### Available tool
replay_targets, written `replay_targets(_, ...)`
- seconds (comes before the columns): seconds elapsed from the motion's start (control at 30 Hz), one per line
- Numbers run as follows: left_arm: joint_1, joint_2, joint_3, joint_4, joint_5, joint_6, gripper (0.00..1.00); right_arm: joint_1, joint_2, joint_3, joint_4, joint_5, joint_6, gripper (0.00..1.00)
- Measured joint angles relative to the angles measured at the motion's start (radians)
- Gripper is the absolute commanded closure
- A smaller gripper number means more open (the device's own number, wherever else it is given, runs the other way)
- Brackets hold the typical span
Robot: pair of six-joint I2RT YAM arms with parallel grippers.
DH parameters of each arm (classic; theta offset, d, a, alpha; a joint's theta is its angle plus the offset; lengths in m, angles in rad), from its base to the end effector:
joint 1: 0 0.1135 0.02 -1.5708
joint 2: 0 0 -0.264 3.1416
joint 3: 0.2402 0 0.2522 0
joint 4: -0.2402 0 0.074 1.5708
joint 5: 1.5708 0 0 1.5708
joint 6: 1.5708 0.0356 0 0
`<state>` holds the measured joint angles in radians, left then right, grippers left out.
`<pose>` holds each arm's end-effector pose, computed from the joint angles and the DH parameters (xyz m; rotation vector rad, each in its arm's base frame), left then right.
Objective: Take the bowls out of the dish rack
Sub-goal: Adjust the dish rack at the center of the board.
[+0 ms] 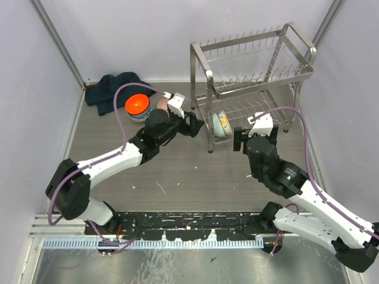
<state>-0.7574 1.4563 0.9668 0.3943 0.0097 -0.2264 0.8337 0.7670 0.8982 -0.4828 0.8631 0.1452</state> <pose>0.2492 -0.2361 0.3031 0.4591 1.6593 -0.7465 0.1250 0.0974 0.3548 -0.0595 1.7976 -0.1338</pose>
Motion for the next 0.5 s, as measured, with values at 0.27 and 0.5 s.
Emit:
replay_targets(0.27, -0.007, 0.115, 0.087, 0.012, 0.023, 0.018, 0.21, -0.252, 0.077, -0.067, 0.109, -0.186, 0.014, 0.14)
replay_targets(0.5, -0.01, 0.172, 0.172, 0.029, 0.028, 0.034, 0.21, -0.426, 0.099, -0.188, 0.201, -0.411, 0.05, 0.15)
